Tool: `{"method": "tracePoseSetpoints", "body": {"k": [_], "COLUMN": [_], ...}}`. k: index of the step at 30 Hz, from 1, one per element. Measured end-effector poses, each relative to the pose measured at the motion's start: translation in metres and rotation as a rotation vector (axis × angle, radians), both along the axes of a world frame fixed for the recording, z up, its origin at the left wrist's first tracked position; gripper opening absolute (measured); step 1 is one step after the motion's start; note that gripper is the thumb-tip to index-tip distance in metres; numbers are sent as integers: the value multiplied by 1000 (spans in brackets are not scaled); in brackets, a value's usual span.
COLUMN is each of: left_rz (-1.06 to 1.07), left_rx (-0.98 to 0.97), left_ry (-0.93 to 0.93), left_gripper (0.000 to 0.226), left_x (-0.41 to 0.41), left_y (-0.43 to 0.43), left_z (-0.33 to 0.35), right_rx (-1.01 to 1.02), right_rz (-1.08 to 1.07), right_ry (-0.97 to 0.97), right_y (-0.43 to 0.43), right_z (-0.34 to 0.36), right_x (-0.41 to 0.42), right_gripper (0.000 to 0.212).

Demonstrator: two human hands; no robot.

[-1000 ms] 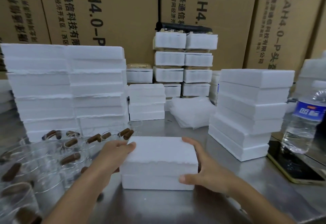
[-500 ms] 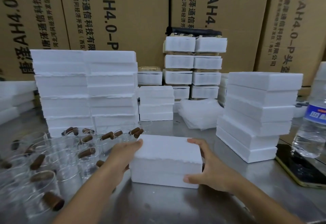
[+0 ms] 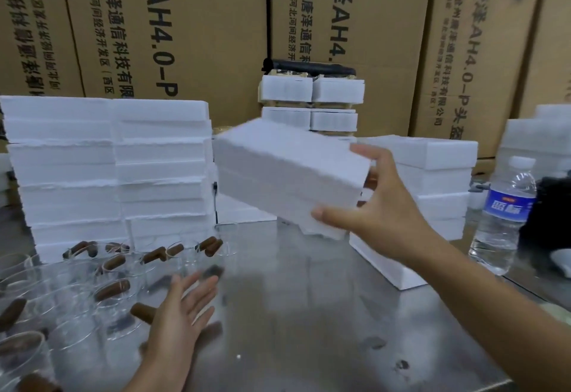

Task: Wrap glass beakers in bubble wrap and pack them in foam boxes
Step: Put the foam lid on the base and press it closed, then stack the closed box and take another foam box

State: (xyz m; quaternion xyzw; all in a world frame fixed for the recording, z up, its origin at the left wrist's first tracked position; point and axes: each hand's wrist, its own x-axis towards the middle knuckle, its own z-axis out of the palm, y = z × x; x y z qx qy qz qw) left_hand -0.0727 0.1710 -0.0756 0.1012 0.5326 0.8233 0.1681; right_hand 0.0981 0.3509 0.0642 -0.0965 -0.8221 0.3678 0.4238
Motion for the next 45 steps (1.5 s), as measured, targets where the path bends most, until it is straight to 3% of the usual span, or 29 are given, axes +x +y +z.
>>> {"method": "tracePoseSetpoints", "body": {"k": [6,11,16,34,45], "left_rz": [-16,-27,-22,-22,2], "left_rx": [-100,-113,-114,-139,-130], "left_ry": [78,75,104,138,139], "left_gripper": [34,30,25,18,18], "left_x": [3,6,9,8,6], "left_y": [2,1,3,4,6], "left_z": [-1,-1,1,-2,-6], "right_rx": [37,-73,-150,-209,-219], "right_rz": [-335,-635,-796,-878,-820], "right_ry": [168,15,-176,-204,-165], "right_y": [48,100,128,151,154], "right_z": [120,156,152,117,114], "right_x": [20,25,19,-8,-6], "right_gripper": [86,92,106,108,107]}}
